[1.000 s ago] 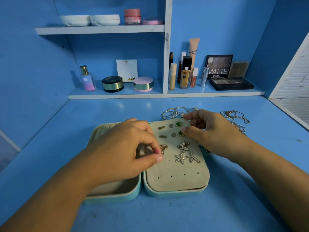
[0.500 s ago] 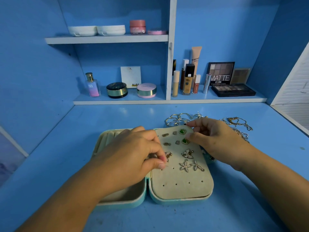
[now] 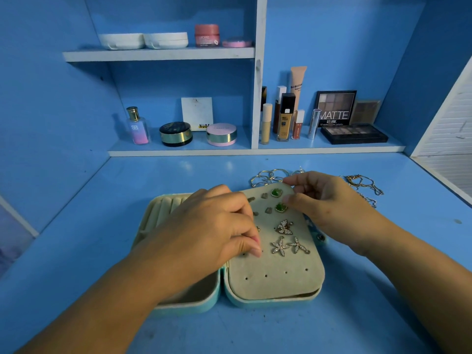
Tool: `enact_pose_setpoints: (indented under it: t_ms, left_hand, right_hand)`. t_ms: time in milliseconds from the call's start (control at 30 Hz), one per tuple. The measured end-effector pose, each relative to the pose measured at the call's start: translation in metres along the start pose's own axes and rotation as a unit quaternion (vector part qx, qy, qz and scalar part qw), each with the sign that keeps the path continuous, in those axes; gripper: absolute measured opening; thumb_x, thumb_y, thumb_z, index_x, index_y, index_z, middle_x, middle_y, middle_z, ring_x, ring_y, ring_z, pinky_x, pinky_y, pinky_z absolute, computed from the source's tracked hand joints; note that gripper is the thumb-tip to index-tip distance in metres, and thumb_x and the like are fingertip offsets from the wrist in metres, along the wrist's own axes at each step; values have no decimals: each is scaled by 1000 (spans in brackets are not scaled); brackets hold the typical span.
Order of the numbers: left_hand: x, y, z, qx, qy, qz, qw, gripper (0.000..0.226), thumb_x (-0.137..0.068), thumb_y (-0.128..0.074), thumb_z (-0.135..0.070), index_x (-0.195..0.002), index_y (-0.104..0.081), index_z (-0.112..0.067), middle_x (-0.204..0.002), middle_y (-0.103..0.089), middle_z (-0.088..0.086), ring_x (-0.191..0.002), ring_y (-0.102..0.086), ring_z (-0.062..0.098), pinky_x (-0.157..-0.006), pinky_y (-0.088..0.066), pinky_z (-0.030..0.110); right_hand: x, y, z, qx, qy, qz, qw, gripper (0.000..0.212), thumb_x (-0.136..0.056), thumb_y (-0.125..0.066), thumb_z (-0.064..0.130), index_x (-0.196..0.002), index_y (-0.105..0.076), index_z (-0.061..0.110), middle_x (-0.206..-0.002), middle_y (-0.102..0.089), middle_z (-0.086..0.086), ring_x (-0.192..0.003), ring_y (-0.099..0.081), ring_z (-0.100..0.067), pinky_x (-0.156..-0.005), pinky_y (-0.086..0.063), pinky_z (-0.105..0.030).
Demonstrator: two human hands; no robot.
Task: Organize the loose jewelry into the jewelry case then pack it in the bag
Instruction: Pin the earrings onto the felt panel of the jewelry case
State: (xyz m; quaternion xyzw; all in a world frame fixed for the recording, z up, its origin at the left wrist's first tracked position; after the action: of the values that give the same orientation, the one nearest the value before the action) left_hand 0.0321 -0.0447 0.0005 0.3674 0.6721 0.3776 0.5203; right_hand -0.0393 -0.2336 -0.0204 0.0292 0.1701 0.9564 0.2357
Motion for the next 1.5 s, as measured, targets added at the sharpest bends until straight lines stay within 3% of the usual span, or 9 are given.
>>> enact_pose_setpoints:
  t_ms: [167, 300, 433, 733, 900, 1067, 1200, 1400, 1500]
  left_hand:
    - [-1, -7, 3, 53, 32, 19, 998, 25, -77, -61, -62, -77, -70, -38, -86, -57, -21, -86, -51, 2, -73, -45, 24]
    - [0, -2, 9, 112, 104, 18, 988, 26, -66, -72, -62, -78, -63, -41, -89, -57, -23, -90, -51, -4, -74, -36, 8]
    - [1, 6, 14, 137, 139, 22, 981, 30, -69, -74, -55, -95, -59, -50, -102, -56, -27, -100, -48, -14, -78, -28, -3]
    - [1, -1, 13, 96, 101, 40, 989, 65, -75, -71, -51, -130, -40, -65, -127, -39, -33, -125, -35, -5, -95, -19, -3]
    - [1, -3, 14, 145, 94, 63, 983, 65, -81, -69, -45, -136, -37, -61, -131, -39, -31, -133, -34, 3, -104, -28, 18]
    - [1, -6, 16, 148, 84, 63, 983, 55, -87, -62, -50, -135, -38, -60, -126, -43, -33, -130, -38, 3, -105, -32, 23]
    - [-1, -8, 13, 133, 82, 51, 986, 57, -82, -62, -52, -133, -39, -63, -124, -43, -33, -127, -38, 1, -106, -35, 28]
    - [0, 1, 9, 126, 85, 75, 986, 71, -85, -60, -44, -136, -17, -71, -143, -17, -33, -136, -19, -5, -105, -26, 22]
    - [2, 6, 5, 106, 87, 101, 985, 79, -88, -58, -39, -130, -3, -78, -146, 4, -38, -137, -3, -11, -101, -24, 21]
  right_hand:
    - [1, -1, 2, -51, 2, -5, 999, 23, -86, -66, 13, -108, -64, 18, -80, -61, 3, -80, -64, -12, -69, -53, -23]
    - [3, -2, 6, -79, 6, 4, 997, 22, -89, -62, 12, -111, -64, 16, -97, -66, -18, -77, -65, -9, -63, -52, -16]
    - [3, -1, 8, -94, 5, 16, 995, 21, -93, -54, 8, -112, -64, 13, -94, -70, -8, -67, -63, 1, -57, -49, -12]
    - [-1, 7, 10, -193, 5, 56, 980, 30, -98, -41, 13, -107, -69, 10, -81, -64, 0, -74, -59, -12, -65, -46, -23]
    - [-2, 9, 8, -202, 12, 62, 977, 27, -95, -46, 20, -100, -73, 14, -84, -63, -2, -78, -58, -16, -72, -45, -30]
    - [-2, 9, 7, -197, 22, 62, 978, 32, -98, -41, 18, -103, -72, 13, -85, -63, -4, -80, -57, -18, -73, -45, -31]
    - [-2, 8, 7, -214, 20, 74, 974, 30, -89, -50, 27, -106, -71, 14, -90, -62, -6, -84, -56, -20, -74, -46, -30]
    - [3, 0, 10, -331, 5, 157, 930, 47, -81, -50, 20, -125, -58, 5, -113, -62, -16, -96, -56, -26, -87, -47, -36]
    - [6, -6, 11, -356, 10, 186, 916, 45, -79, -48, 16, -122, -56, 5, -105, -66, -13, -92, -60, -25, -87, -44, -39]
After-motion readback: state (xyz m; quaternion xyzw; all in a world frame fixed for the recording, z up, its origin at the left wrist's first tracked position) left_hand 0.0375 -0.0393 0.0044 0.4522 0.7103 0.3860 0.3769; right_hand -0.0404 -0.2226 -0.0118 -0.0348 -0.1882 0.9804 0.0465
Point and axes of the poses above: each hand's wrist, its own x-axis away from the middle knuckle, its own y-axis out of the back of the hand, z = x × y, the point moved 3 cm from there along -x, towards the middle knuckle
